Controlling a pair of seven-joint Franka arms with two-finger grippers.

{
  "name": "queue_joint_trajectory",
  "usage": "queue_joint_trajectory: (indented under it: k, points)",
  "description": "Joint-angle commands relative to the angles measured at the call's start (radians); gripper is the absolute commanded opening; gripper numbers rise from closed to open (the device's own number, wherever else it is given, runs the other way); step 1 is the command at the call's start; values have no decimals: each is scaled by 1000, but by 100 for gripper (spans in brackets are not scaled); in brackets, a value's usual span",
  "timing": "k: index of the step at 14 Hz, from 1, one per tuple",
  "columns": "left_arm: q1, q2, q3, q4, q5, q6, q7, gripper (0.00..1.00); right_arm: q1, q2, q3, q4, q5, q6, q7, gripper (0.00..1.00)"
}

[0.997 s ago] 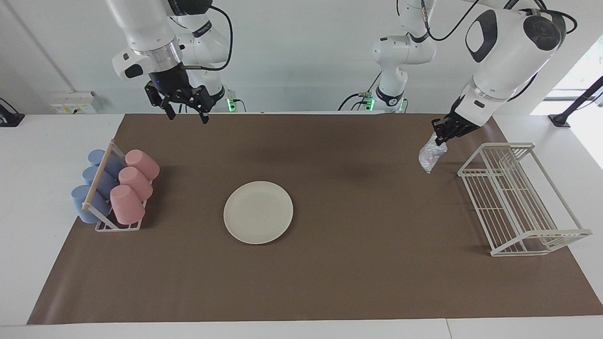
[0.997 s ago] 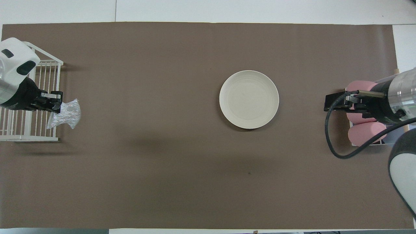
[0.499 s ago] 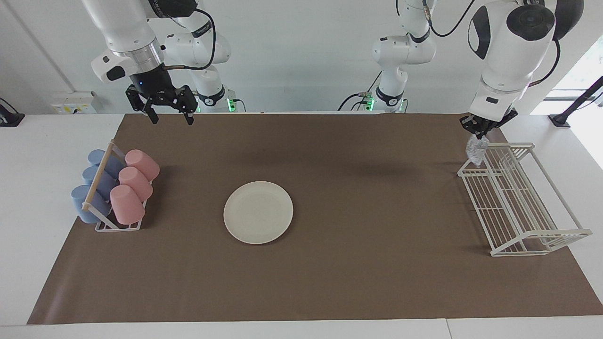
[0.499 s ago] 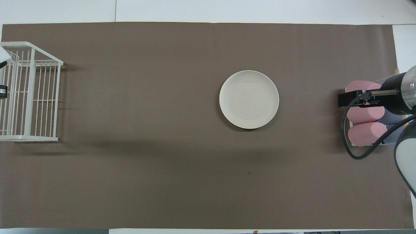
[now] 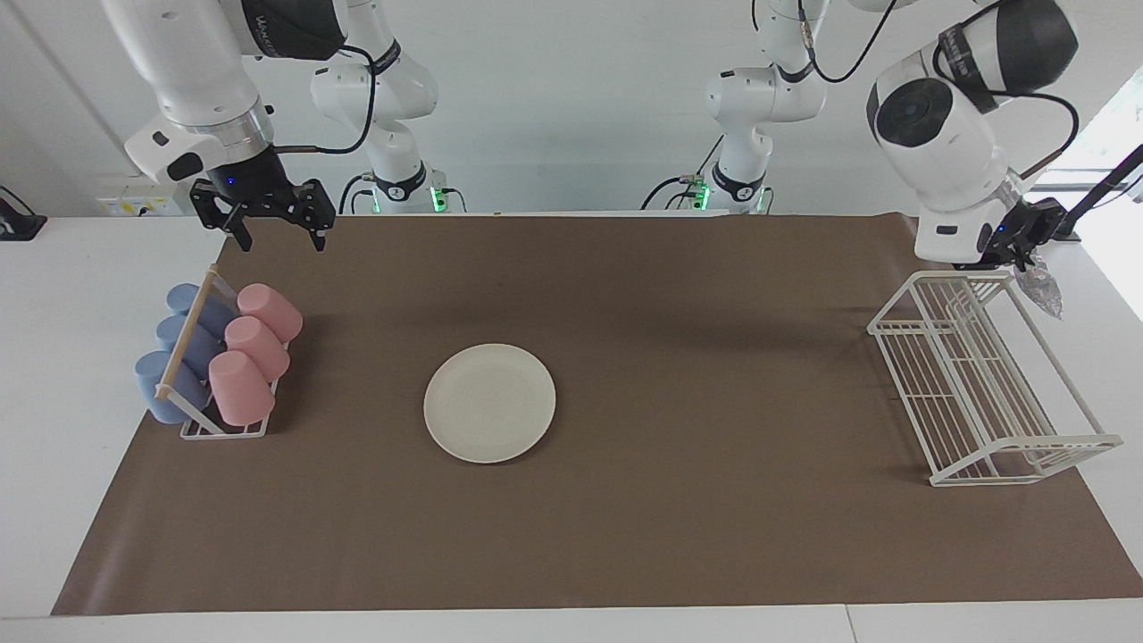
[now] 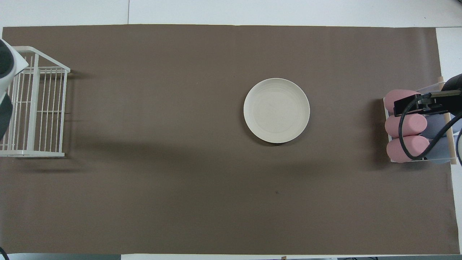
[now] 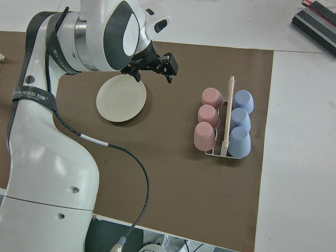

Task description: Wipe plate with sponge

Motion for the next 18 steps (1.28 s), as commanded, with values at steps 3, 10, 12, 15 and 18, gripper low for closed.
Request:
queue_joint_trajectory:
  k: [3, 10, 12, 15, 18]
  points:
    - [-28, 67, 7, -76, 106, 20, -225, 0, -3, -23, -5, -4, 2, -47, 13, 100]
    - [-68, 136, 4, -77, 128, 8, -357, 0, -30, -35, -5, -44, 14, -41, 13, 100]
    - [-70, 136, 3, -79, 122, 18, -357, 0, -75, -37, -4, -46, 19, -40, 2, 100]
    - [-70, 144, 1, -77, 109, 24, -354, 3, -94, -29, -5, -23, 60, -32, 5, 100]
    - [-68, 145, 1, -76, 87, 49, -357, 83, -92, -26, -2, -9, 57, -32, 4, 100]
